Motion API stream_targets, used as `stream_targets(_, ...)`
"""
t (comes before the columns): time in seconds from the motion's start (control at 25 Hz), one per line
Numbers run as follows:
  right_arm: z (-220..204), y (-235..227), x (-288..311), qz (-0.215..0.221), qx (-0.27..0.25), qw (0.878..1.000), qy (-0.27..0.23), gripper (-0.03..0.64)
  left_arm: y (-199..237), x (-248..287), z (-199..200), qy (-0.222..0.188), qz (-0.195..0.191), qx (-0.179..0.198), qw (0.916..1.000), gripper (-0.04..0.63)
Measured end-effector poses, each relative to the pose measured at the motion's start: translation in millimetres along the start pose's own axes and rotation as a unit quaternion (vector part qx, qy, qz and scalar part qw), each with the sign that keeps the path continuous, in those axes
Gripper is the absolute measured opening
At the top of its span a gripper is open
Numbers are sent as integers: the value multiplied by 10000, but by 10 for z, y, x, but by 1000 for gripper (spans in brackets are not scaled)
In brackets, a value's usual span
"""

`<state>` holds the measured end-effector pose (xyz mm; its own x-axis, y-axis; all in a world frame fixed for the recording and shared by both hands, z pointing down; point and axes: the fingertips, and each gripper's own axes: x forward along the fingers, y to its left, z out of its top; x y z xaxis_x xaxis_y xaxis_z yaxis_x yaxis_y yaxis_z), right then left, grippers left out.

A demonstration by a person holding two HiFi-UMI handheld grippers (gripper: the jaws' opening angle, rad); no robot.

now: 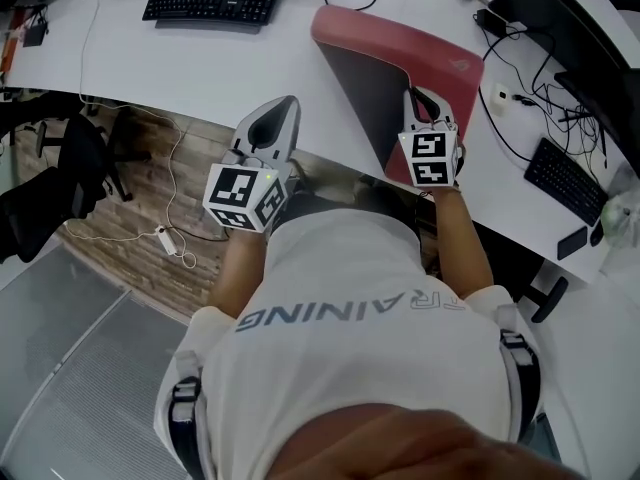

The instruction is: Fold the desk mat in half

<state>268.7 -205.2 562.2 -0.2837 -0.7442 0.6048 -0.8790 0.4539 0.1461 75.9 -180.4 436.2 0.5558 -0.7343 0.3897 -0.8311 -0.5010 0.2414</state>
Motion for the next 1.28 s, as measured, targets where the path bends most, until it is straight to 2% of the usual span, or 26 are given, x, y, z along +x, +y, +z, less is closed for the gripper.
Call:
stream_targets(0.52,-299,-960,-58,-284,129,9995,85,34,-603,574,19,219,-217,222,9993,31)
stream_targets(0.68,-440,-1231,7,-394,189,9988,207,34,-768,705,31,251,-360,415,9982,32)
stream_targets(1.0,-703,-1678,196,-527,389,9964,529,35,-807,793,-51,403,-282,349,9982,32)
stream_targets(1.28,-903,-1908,358,-640,293,9929,958,35,-808,821,-70,413,-199,284,9985,31)
